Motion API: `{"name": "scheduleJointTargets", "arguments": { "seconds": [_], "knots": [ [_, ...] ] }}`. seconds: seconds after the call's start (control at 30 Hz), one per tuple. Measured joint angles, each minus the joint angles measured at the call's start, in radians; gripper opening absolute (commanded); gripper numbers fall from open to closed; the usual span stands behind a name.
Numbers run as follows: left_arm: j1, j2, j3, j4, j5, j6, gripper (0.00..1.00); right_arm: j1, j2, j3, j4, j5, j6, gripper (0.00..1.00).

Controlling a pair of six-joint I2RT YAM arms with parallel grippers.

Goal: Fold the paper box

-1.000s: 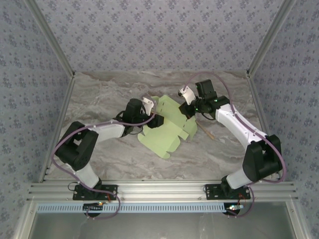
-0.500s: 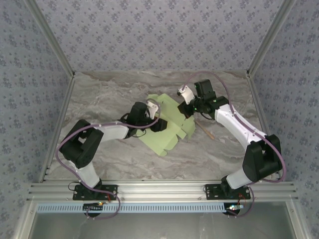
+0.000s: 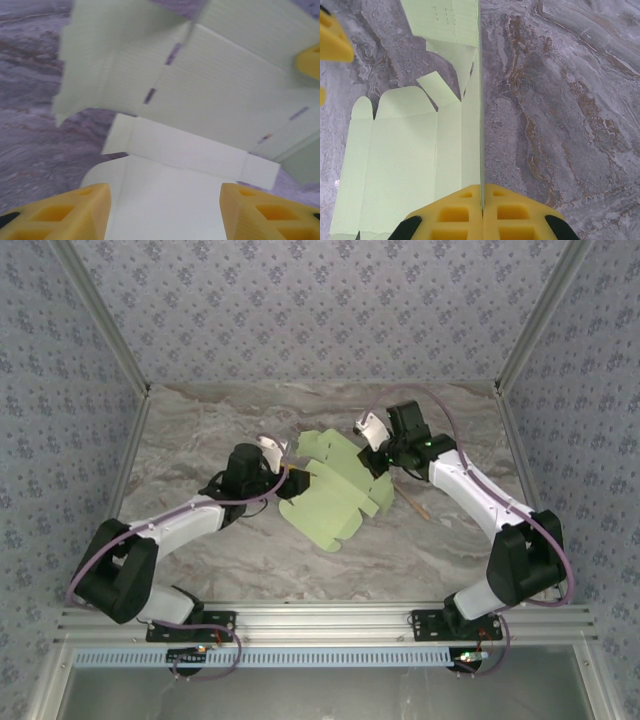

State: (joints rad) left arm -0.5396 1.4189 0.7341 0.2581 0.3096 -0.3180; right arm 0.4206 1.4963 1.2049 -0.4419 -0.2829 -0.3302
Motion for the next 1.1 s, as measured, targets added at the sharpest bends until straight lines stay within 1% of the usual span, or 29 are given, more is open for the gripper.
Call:
{"name": "scheduleJointTargets", "arguments": {
  "seconds": [0.2,0.43,0.57,0.63,0.87,1.1],
  "knots": [
    [0.003,0.092,0.039,-0.026,-0.023,0.03,0.61,0.009,0.0,0.0,0.0,0.008,0.0,0.0],
    [0.003,0.225,0.114,-0.007,-0.044,0.047,0.6,0.01,0.0,0.0,0.0,0.008,0.0,0.0],
    [-0.004,0.285,0.143,0.027,-0.019,0.045,0.6,0.01,0.0,0.0,-0.002,0.008,0.0,0.0],
    [-0.013,0.305,0.159,0.039,-0.005,0.044,0.58,0.01,0.001,0.0,-0.003,0.008,0.0,0.0],
    [-0.045,0.319,0.172,0.085,0.059,0.044,0.53,0.01,0.006,0.0,-0.003,0.01,0.0,0.0],
    [-0.051,0.371,0.188,0.108,0.105,0.037,0.52,0.01,0.014,0.0,-0.004,0.014,0.001,0.0]
  ]
}}
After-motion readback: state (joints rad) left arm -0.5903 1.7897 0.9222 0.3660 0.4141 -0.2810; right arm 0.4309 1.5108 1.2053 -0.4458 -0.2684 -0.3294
